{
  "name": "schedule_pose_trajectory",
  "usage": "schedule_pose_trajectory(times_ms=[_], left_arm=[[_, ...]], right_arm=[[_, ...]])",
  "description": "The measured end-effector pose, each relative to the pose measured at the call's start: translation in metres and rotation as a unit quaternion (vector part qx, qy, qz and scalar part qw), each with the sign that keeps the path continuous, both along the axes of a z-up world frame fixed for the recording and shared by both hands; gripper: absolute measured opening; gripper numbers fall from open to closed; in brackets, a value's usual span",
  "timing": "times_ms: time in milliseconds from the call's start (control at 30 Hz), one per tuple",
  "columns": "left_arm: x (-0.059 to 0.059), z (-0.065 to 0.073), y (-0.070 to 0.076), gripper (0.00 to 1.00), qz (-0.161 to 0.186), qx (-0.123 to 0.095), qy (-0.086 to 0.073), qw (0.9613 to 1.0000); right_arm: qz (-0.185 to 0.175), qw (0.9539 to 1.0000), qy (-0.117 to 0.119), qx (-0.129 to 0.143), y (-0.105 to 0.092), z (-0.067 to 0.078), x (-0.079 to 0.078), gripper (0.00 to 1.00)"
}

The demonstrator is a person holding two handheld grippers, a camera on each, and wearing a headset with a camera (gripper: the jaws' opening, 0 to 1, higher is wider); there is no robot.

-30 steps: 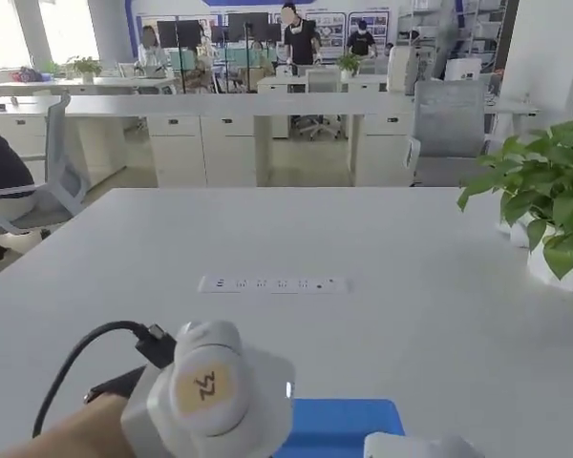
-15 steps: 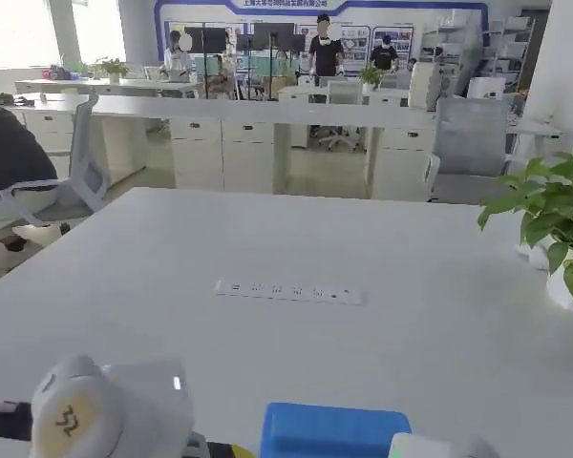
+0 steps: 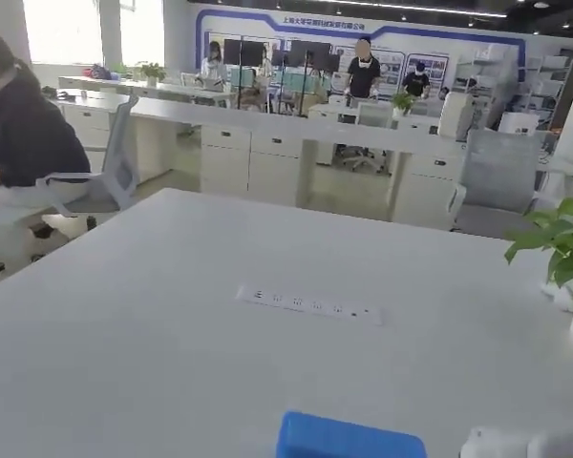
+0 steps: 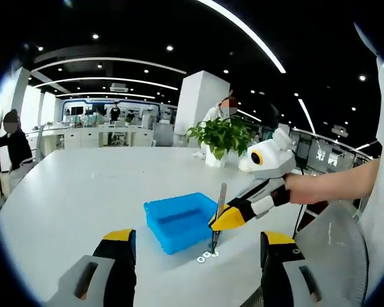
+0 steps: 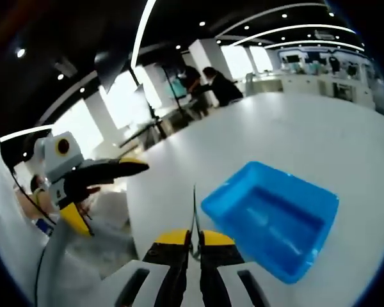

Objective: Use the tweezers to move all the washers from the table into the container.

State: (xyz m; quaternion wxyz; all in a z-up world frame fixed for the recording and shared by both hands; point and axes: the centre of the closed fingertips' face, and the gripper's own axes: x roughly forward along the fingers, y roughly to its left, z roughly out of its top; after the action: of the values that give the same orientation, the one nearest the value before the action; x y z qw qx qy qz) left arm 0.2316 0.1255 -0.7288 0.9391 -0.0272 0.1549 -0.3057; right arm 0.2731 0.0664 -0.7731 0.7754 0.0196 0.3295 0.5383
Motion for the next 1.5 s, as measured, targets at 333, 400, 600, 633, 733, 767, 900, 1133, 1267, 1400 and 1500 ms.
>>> schedule_pose_trajectory(times_ms=[333,400,600,633,733,767,900,1133,1267,1400,1500], left_arm=[[0.004,0.006,-0.007,0.99,0.002,0.065,-0.076,0.9950],[0.004,0.008,-0.009,0.99,-0.001,0.059,-0.084,0.9947],[0.009,0.021,-0.002,0.99,0.026,-0.008,-0.089,0.9957],[0.009,0.023,0.000,0.99,0.031,-0.012,-0.093,0.9951],[0.010,0.024,0.000,0.99,0.035,-0.018,-0.094,0.9948],[0.010,0.024,0.000,0.99,0.036,-0.018,-0.093,0.9949],[0.009,0.023,-0.002,0.99,0.032,-0.016,-0.091,0.9952],[0.010,0.022,-0.001,0.99,0.036,-0.035,-0.080,0.9955],[0.013,0.021,0.006,0.99,0.054,-0.038,-0.079,0.9947],[0.014,0.022,0.011,0.99,0.065,-0.052,-0.075,0.9937],[0.014,0.021,0.010,0.99,0.065,-0.046,-0.074,0.9941]], right_arm=[[-0.051,0.9976,-0.047,-0.003,-0.030,0.043,0.033,0.03],[-0.063,0.9964,-0.055,-0.006,-0.035,0.045,0.043,0.03],[-0.093,0.9935,-0.059,-0.030,-0.047,0.037,0.063,0.03],[-0.095,0.9932,-0.059,-0.033,-0.048,0.034,0.065,0.03],[-0.103,0.9916,-0.060,-0.050,-0.052,0.023,0.072,0.03],[-0.102,0.9913,-0.062,-0.056,-0.053,0.019,0.075,0.03],[-0.098,0.9906,-0.063,-0.073,-0.054,0.005,0.084,0.03],[-0.086,0.9877,-0.070,-0.109,-0.051,-0.017,0.094,0.03],[-0.081,0.9862,-0.073,-0.124,-0.050,-0.027,0.098,0.03],[-0.086,0.9866,-0.066,-0.122,-0.054,-0.036,0.104,0.03],[-0.083,0.9866,-0.064,-0.125,-0.056,-0.041,0.104,0.03]])
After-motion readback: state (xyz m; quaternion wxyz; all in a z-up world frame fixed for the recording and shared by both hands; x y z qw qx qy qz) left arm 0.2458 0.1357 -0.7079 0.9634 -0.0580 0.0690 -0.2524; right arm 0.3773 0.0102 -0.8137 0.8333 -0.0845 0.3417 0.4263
